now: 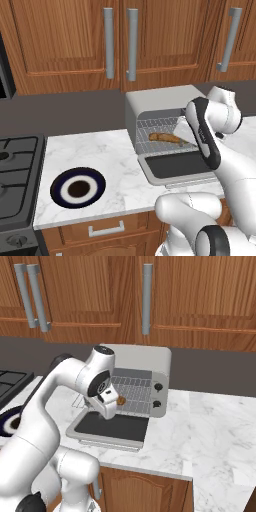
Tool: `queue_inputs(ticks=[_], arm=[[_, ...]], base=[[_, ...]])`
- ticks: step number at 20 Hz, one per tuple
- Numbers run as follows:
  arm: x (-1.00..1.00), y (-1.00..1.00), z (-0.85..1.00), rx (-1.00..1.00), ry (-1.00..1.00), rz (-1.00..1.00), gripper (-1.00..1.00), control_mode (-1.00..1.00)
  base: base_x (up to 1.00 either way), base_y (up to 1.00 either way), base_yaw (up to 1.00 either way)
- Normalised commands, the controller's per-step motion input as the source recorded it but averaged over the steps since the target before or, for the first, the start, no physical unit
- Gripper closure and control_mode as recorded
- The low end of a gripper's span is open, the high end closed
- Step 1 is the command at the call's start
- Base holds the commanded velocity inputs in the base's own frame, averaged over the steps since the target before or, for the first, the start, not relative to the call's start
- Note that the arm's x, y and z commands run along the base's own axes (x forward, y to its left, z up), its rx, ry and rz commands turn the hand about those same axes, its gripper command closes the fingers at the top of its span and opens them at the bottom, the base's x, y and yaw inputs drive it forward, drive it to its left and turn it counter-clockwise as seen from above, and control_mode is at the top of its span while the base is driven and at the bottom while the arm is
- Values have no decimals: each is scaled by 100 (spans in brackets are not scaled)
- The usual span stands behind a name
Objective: Pull the toaster oven rack outwards. Pick up the baguette from the plate and place it on the toaster oven rack. Close the toaster oven door fully and set the temperature to the lowest setting.
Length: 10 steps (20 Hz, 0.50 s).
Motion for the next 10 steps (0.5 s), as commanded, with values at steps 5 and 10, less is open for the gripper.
queue_inputs(ticks=[5, 10], arm=[[0, 3, -1, -4, -16, 6, -100, -100], [0, 8, -16, -9, -20, 3, -100, -100]], base=[[0, 0, 0], [0, 0, 0]])
